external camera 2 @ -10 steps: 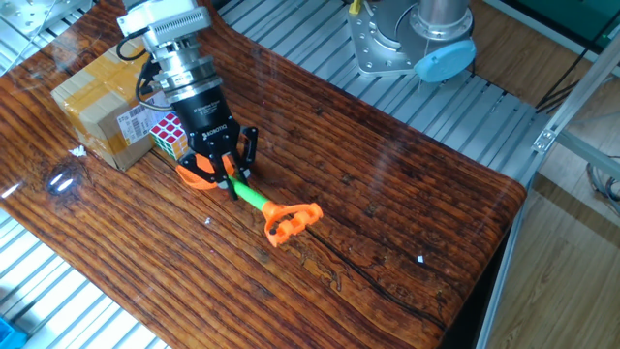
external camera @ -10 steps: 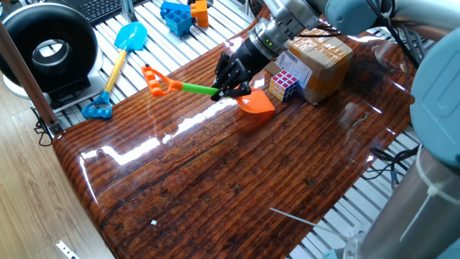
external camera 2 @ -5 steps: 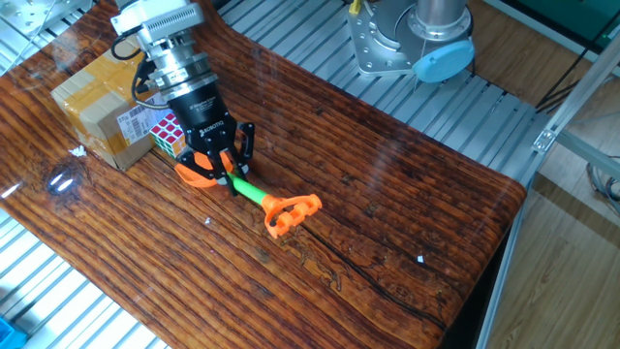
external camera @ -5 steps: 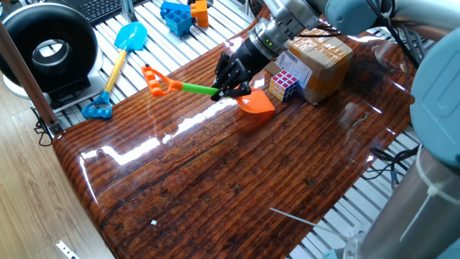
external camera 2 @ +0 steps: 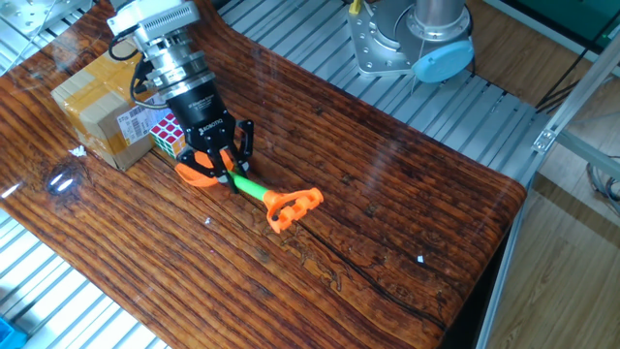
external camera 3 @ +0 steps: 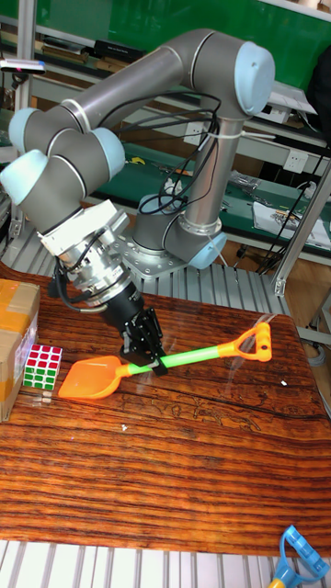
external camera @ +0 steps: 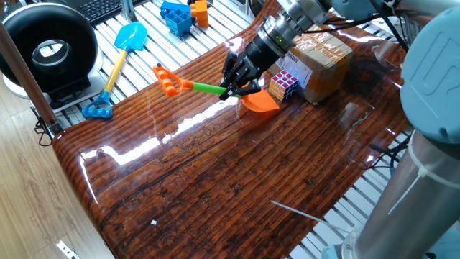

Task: Use a shovel to scoop up an object

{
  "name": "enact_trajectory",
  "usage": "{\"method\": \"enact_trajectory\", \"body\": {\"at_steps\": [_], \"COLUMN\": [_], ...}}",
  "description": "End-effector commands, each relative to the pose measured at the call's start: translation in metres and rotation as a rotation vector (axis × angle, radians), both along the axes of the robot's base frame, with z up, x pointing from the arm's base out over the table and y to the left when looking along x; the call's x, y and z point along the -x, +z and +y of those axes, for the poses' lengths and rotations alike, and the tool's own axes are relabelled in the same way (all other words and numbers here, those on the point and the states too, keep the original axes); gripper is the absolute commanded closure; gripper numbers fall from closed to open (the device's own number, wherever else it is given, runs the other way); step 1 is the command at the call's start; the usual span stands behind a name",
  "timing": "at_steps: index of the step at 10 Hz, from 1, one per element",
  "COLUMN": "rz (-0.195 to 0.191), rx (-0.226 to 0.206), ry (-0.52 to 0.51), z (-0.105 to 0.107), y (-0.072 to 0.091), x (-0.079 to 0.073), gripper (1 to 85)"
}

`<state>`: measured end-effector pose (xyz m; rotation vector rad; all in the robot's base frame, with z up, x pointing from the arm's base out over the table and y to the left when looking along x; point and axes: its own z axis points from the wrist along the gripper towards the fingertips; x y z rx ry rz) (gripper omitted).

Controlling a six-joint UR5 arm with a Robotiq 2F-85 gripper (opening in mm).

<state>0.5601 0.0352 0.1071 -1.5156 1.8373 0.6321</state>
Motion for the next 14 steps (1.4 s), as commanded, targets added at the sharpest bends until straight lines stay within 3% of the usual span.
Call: {"method": "enact_trajectory", "body": {"at_steps": [1,8,12,14], "rz": [-0.003,0.01,0.006,0.036], "rx": [-0.017,-0.003,0.016,0.046], "ry": [0.015,0.061,0.086,0.076], "z": [-0.005,-0.036,-0.058,-0.064], "y": [0.006,0.001,-0.018,-0.03], "x": [0.001,0.013,0.017,0.018], "gripper": [84.7,84.7,84.7,84.7]}}
